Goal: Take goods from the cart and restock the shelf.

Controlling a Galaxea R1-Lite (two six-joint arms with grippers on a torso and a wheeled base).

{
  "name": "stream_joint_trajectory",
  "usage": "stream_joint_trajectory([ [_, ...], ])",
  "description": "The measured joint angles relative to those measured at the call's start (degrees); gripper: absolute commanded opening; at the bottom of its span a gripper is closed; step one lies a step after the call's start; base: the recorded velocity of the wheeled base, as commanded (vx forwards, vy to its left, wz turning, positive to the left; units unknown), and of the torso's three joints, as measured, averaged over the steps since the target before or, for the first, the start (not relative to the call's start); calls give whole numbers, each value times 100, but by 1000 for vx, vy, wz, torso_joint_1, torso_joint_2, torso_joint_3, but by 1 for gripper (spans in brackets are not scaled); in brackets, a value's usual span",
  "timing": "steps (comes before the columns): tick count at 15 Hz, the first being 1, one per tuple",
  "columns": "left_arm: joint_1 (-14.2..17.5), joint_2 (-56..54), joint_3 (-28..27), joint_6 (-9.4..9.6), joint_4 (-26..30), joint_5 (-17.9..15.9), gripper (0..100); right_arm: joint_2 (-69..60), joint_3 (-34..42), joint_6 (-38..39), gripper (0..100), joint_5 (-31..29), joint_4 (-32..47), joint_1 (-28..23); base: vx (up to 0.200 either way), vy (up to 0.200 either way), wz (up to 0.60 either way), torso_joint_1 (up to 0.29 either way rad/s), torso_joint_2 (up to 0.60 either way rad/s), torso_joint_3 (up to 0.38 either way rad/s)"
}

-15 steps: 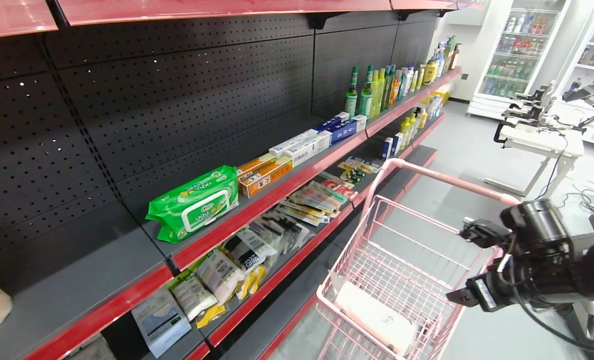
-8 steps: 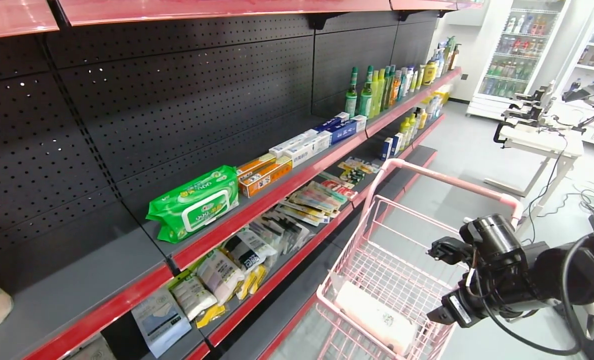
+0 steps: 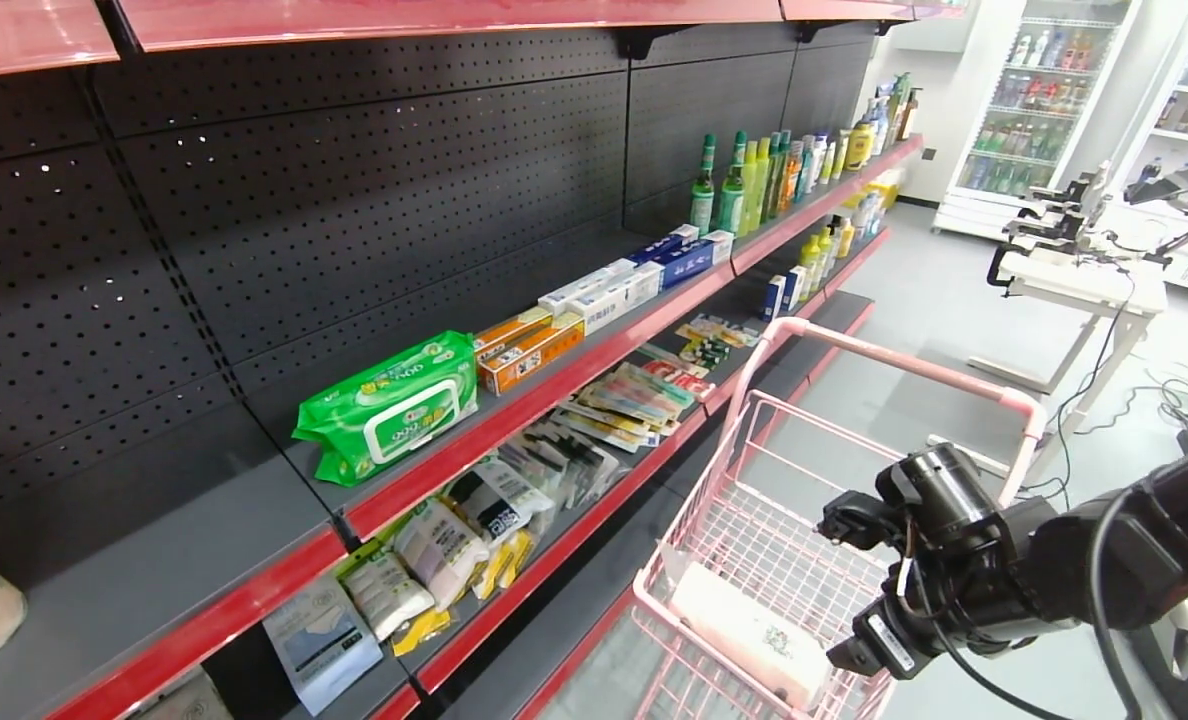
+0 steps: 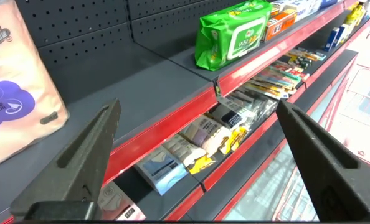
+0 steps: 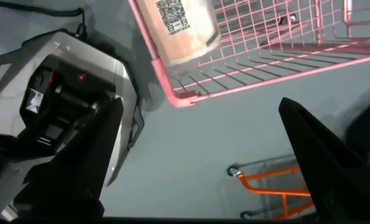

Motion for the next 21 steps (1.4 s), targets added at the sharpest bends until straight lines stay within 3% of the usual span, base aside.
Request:
stream_joint_trajectory([
  [7,1,0,0,-2,0,2,100,909,-601,-190,100,-84,-212,485,0,0,0,0,0,0],
  [21,1,0,0,-2,0,0,100,1715,-1409,-603,100,-108,-202,528,0,0,0,-113,253,136],
])
